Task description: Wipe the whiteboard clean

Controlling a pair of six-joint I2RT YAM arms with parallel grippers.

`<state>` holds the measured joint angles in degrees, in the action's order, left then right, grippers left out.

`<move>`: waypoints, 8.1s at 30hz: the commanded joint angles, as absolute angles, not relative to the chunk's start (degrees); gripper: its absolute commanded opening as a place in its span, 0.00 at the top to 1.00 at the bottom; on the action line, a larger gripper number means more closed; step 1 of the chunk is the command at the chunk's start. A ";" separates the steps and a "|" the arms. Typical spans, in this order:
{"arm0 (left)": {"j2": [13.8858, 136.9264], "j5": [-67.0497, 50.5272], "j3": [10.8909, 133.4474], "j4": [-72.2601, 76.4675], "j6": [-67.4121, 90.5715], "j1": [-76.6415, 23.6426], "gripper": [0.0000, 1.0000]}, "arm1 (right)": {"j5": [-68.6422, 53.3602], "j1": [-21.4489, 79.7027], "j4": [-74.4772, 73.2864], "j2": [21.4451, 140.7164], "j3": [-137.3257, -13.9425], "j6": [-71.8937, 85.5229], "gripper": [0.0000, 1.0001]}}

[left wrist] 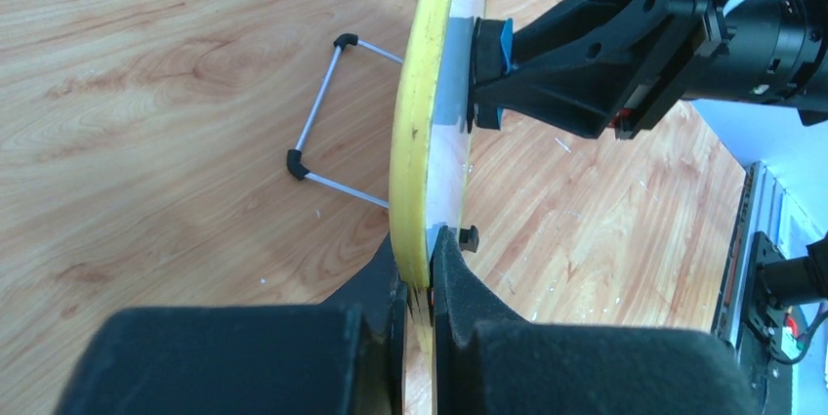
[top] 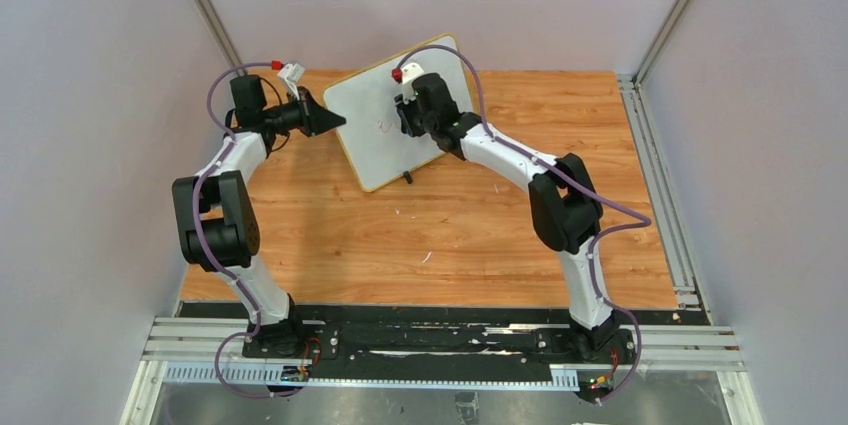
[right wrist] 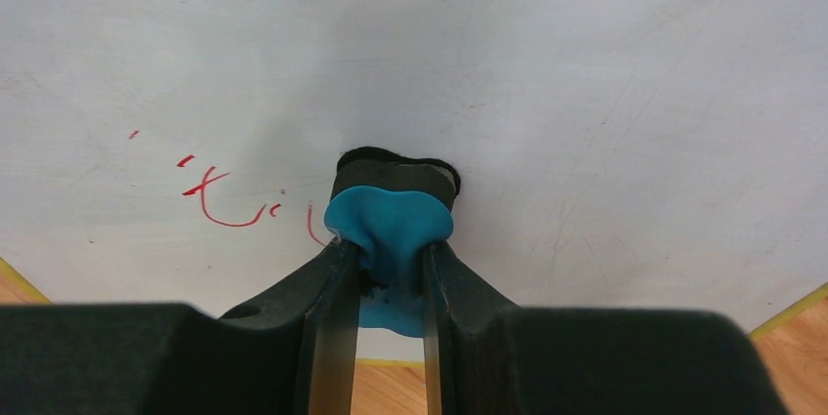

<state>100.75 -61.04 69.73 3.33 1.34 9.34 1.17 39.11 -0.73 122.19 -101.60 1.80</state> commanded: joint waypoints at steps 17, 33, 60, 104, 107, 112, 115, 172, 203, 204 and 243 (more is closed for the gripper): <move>102.88 -51.15 67.21 -0.85 -11.15 8.40 1.00 | 2.26 47.46 -3.28 130.68 -110.97 0.31 0.99; 103.01 -50.98 67.53 -1.06 -11.47 8.41 1.00 | 5.11 37.25 3.48 121.03 -92.80 0.30 1.00; 103.43 -51.13 67.24 -0.60 -11.15 8.36 1.00 | 2.06 48.08 1.05 127.28 -103.51 3.14 0.99; 103.70 -50.80 67.50 -1.18 -11.65 8.35 1.00 | 5.82 25.58 2.57 112.53 -89.03 0.80 0.99; 103.71 -50.72 67.64 -1.23 -11.60 8.37 1.00 | 6.84 25.31 2.70 109.26 -86.97 0.69 0.99; 103.61 -50.47 67.79 -1.78 -12.04 8.40 1.00 | 8.37 24.99 -0.02 101.76 -83.56 1.14 0.99; 103.71 -50.45 67.94 -2.09 -12.23 8.37 1.00 | 8.83 24.47 -4.23 98.75 -83.13 1.19 0.99; 104.59 -47.55 67.88 -4.01 -13.79 8.18 1.00 | -1.74 4.83 -30.92 84.44 -52.45 11.45 0.55; 100.12 -55.89 68.07 -5.19 -13.06 8.21 0.53 | -2.02 4.99 -30.32 83.88 -51.55 11.42 0.58; 99.91 -55.90 68.02 -5.30 -13.10 8.30 0.53 | -2.02 4.98 -30.32 83.81 -51.53 11.43 0.58; 67.95 -17.21 32.88 16.69 -2.49 12.91 0.37 | 16.00 5.83 -21.30 65.73 -42.61 15.81 0.58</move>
<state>67.70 -27.05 35.77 8.10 -5.69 12.69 9.85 5.74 -23.73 66.13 -44.03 14.17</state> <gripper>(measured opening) 0.620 0.415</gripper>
